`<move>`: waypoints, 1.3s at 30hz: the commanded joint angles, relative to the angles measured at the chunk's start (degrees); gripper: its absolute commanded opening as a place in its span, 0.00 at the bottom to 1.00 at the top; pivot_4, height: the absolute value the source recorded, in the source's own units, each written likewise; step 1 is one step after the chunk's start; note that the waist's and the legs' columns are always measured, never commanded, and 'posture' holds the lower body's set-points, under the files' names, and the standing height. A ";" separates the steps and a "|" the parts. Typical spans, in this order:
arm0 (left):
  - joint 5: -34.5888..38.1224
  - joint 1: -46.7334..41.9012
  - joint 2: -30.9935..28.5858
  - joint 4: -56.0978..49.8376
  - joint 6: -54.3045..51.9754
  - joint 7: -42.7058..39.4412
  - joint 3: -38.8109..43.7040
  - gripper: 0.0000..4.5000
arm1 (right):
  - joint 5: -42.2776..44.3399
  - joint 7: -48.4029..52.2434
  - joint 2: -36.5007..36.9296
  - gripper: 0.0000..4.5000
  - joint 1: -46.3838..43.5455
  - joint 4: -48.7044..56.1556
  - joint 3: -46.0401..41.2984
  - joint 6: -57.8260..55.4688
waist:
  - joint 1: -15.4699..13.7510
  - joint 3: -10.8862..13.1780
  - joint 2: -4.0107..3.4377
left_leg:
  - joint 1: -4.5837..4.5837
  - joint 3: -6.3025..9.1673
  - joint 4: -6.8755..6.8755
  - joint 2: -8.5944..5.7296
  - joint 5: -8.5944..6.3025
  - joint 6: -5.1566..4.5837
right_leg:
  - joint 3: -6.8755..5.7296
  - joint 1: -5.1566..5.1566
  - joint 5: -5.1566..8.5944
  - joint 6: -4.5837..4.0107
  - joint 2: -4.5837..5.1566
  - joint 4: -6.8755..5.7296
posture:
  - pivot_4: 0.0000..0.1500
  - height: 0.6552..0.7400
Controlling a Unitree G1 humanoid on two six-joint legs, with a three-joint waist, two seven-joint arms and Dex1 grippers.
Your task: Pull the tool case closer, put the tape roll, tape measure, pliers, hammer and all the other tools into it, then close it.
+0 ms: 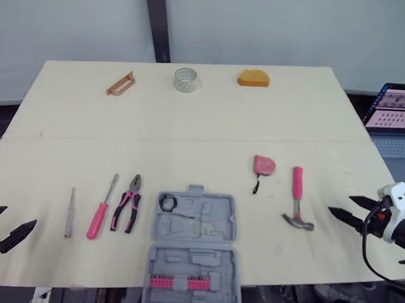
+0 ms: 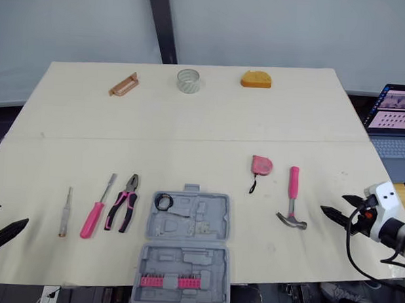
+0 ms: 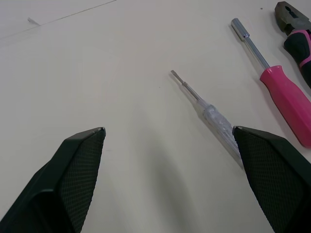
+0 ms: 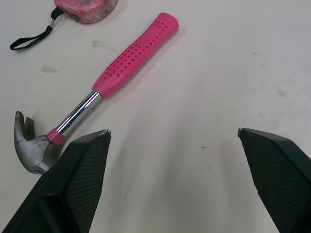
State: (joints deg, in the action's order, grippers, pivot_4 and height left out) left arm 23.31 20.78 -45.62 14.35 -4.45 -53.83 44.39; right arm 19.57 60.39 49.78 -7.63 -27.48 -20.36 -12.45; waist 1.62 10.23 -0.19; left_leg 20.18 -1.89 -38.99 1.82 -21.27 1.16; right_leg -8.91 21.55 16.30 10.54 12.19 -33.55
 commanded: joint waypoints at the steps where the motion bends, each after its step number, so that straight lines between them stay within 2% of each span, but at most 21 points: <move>1: -0.02 -0.31 -1.47 0.63 1.08 -0.29 0.55 1.00 | -0.25 0.06 0.80 0.98 -0.56 -0.27 -0.36 1.54 | -0.03 0.00 0.00 | 0.00 0.00 0.00 0.00 0.00 0.00 | 0.00 0.00 0.00 0.00 0.00 0.00 | 1.00 1.00; 6: 0.12 -2.33 -2.23 -3.12 -0.30 -1.22 -2.57 1.00 | 2.53 -0.48 -0.92 0.98 -0.32 6.72 -0.44 -3.44 | -0.08 0.00 0.00 | 0.00 0.00 -0.01 0.00 0.00 0.00 | 0.00 0.00 0.00 0.00 0.00 -0.01 | 1.00 1.00; 9: 1.18 -3.58 -1.65 -12.38 -3.75 -1.51 -7.91 1.00 | 6.10 -3.60 -3.40 0.98 0.22 18.36 0.68 -12.07 | -0.10 0.00 0.00 | 0.01 0.01 -0.01 0.01 0.00 0.00 | 0.01 0.00 0.00 0.00 0.00 -0.02 | 1.00 1.00; 16: 0.34 -14.08 -0.27 -26.68 -9.69 0.26 -24.47 1.00 | 3.34 -18.50 -9.78 0.98 -1.02 33.42 7.33 -26.39 | -1.04 0.00 -0.01 | 0.01 0.04 -0.10 0.02 0.00 0.02 | 0.02 0.00 -0.02 -0.02 0.00 -0.09 | 1.00 1.00; 21: -1.92 -24.71 2.24 -30.32 -11.06 0.28 -37.00 1.00 | 2.35 -30.47 -17.96 0.98 -2.50 40.77 10.58 -35.14 | -1.57 0.00 -0.01 | 0.01 0.03 -0.15 0.01 0.01 0.04 | 0.02 0.02 -0.03 -0.04 -0.01 -0.17 | 1.00 1.00; 26: -3.49 -32.74 5.71 -28.45 -10.91 -0.09 -43.89 1.00 | 0.19 -37.47 -24.66 0.98 -4.16 44.35 15.18 -37.62 | -1.51 -0.01 -0.01 | 0.01 0.03 -0.15 0.01 0.01 0.04 | 0.02 0.03 -0.03 -0.04 -0.01 -0.19 | 1.00 1.00; 33: -5.73 -39.25 11.09 -26.90 -10.24 0.11 -50.36 1.00 | -5.28 -45.00 -30.20 0.98 -7.41 40.68 19.20 -36.50 | -1.40 -0.01 -0.01 | 0.02 0.03 -0.14 0.00 0.01 0.03 | 0.00 0.05 -0.03 -0.04 -0.01 -0.20 | 1.00 1.00; 36: -6.77 -41.23 12.92 -26.12 -10.24 0.61 -52.02 1.00 | -7.67 -46.84 -31.51 0.81 -8.94 37.62 20.48 -34.52 | -1.40 -0.01 -0.01 | 0.01 0.03 -0.15 -0.01 0.02 0.03 | 0.01 0.04 -0.03 -0.04 -0.01 -0.20 | 1.00 1.00; 37: -6.89 -41.44 13.11 -26.11 -10.27 0.63 -52.19 1.00 | -8.24 -47.09 -31.62 0.71 -9.18 37.04 20.71 -34.19 | -1.36 -0.01 -0.01 | 0.03 0.03 -0.17 -0.01 0.02 0.02 | 0.01 0.05 -0.03 -0.04 -0.01 -0.19 | 1.00 1.00; 39: -6.97 -41.49 13.30 -26.52 -10.45 0.68 -52.32 1.00 | -8.75 -47.22 -31.85 0.71 -9.41 36.29 20.60 -34.07 | -1.33 -0.01 -0.01 | 0.02 0.03 -0.16 -0.01 0.02 0.02 | 0.01 0.05 -0.03 -0.04 -0.01 -0.20 | 1.00 1.00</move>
State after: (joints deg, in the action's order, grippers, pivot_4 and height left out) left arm 16.50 -20.08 -32.29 -10.71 -15.53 -53.29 -8.03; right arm 11.55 14.09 18.07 -16.89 8.43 0.75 -47.55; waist 0.29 10.23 -0.21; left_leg 20.20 -1.86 -39.13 1.81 -21.25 1.18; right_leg -8.90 21.61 16.27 10.49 12.18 -33.75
